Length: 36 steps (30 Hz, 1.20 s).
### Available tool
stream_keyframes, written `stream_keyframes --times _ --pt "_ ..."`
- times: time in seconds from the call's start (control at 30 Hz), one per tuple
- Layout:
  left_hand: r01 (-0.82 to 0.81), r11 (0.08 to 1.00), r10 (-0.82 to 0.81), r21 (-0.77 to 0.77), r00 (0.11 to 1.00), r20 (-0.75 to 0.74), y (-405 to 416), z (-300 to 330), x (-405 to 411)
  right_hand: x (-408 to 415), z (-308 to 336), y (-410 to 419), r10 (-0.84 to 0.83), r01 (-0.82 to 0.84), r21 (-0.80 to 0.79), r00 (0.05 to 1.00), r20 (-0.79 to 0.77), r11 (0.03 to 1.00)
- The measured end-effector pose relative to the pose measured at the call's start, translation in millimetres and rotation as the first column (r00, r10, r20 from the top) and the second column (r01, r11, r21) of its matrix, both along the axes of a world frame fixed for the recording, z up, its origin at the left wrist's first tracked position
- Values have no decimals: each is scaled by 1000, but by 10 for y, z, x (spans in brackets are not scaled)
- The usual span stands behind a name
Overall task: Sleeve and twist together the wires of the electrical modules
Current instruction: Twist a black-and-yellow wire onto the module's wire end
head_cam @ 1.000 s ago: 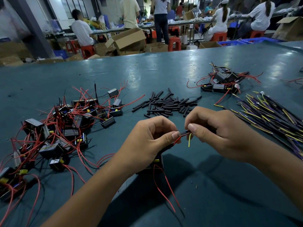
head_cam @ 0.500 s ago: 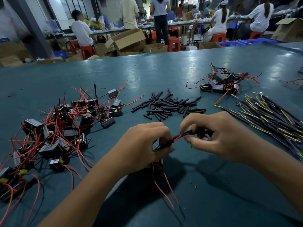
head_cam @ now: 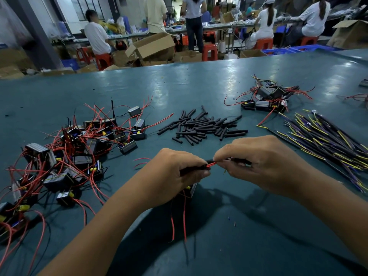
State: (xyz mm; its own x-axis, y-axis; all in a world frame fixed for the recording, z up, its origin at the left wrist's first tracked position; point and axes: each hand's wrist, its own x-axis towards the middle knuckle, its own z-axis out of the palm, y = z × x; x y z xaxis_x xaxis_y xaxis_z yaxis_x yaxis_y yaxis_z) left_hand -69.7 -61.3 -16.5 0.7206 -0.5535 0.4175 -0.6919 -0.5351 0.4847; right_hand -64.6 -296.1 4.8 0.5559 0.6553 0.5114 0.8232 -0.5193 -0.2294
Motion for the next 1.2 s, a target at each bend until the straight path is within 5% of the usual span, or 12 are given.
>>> stream_keyframes --times 0.43,0.7,1.2 --pt "-56 982 50 -181 998 -38 -73 -86 -23 13 17 -13 22 -20 24 998 -60 1000" --pt "-93 989 108 -115 985 134 -148 -48 -54 16 27 -24 31 -31 16 998 -58 999" --pt "-39 973 62 -228 994 94 -181 -30 -62 19 43 -36 48 -42 45 992 -120 998"
